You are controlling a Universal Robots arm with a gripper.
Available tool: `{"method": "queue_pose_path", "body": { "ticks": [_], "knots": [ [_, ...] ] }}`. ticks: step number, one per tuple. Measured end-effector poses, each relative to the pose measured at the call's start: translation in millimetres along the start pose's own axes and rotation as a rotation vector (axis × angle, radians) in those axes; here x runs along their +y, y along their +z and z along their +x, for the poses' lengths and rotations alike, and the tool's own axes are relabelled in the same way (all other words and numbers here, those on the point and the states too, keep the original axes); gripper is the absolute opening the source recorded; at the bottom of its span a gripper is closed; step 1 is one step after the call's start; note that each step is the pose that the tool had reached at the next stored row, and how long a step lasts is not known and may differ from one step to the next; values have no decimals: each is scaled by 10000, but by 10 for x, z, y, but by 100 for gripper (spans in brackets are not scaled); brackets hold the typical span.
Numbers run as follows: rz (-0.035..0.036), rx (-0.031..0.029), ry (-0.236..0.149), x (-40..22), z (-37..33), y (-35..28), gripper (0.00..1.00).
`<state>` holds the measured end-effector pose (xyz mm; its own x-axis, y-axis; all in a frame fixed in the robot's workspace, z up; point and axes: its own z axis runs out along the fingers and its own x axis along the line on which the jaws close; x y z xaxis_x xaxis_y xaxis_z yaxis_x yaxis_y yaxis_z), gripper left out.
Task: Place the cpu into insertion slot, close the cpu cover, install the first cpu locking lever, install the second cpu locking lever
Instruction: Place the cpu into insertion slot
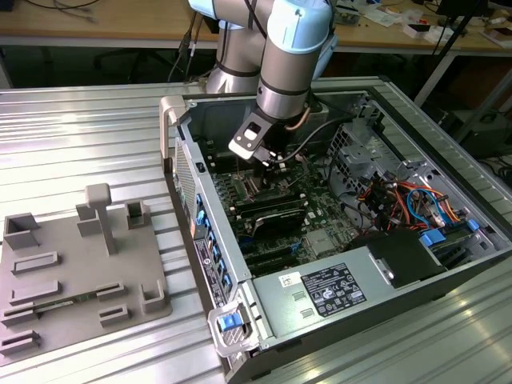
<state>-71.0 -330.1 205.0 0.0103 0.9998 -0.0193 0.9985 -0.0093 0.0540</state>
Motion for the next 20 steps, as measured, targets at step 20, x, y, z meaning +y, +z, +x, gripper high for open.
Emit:
{"method": "queue_pose_path", "body": {
  "ticks": [20],
  "knots": [
    [0, -36, -354, 3, -1, -16, 58]
  ]
}}
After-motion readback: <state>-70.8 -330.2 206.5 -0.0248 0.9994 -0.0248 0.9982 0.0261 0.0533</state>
